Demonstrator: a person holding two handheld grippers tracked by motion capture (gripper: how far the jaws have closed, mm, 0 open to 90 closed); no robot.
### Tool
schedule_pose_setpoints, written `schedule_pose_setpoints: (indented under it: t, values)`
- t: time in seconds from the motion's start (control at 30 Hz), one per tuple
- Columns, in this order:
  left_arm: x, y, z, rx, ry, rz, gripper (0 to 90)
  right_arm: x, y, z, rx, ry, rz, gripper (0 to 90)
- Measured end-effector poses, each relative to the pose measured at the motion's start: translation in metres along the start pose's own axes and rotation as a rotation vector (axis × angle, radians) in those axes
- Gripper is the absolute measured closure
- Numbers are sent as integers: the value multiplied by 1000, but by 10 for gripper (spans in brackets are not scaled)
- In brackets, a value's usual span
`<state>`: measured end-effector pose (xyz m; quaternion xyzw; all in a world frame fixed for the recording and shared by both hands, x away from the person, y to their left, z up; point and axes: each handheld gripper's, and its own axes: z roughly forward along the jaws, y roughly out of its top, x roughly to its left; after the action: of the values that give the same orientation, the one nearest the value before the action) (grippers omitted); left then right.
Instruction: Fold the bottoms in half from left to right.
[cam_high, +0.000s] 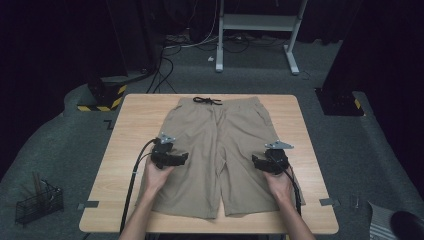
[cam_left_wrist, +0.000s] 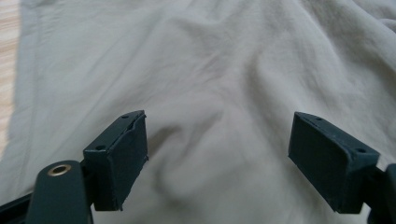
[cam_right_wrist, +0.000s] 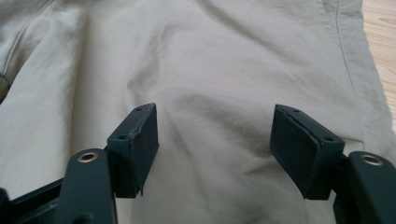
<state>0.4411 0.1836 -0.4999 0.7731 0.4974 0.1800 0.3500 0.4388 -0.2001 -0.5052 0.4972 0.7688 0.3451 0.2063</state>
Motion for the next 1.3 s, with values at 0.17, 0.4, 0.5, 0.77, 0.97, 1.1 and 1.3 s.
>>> schedule_pose_setpoints:
  t: [0.17,0.4,0.5,0.77,0.97,1.1,1.3]
  values:
    - [-4,3,9,-23,15,-7,221,3,5,6,-1,8,-5,338]
    - [-2,0,25,9,58,-18,218,6,5,15,-1,7,-5,347]
    - [-3,-2,28,26,68,-3,209,8,3,19,22,6,-13,346]
    - [-6,-9,30,-26,87,23,201,12,-1,23,27,-10,-49,349]
    - [-7,-12,28,-31,87,18,212,14,-6,21,10,-15,-45,347]
    - [-9,-14,25,-31,88,24,214,16,-9,18,11,-11,-50,347]
    - [-13,-20,19,-32,71,41,220,19,-17,9,9,-14,-45,347]
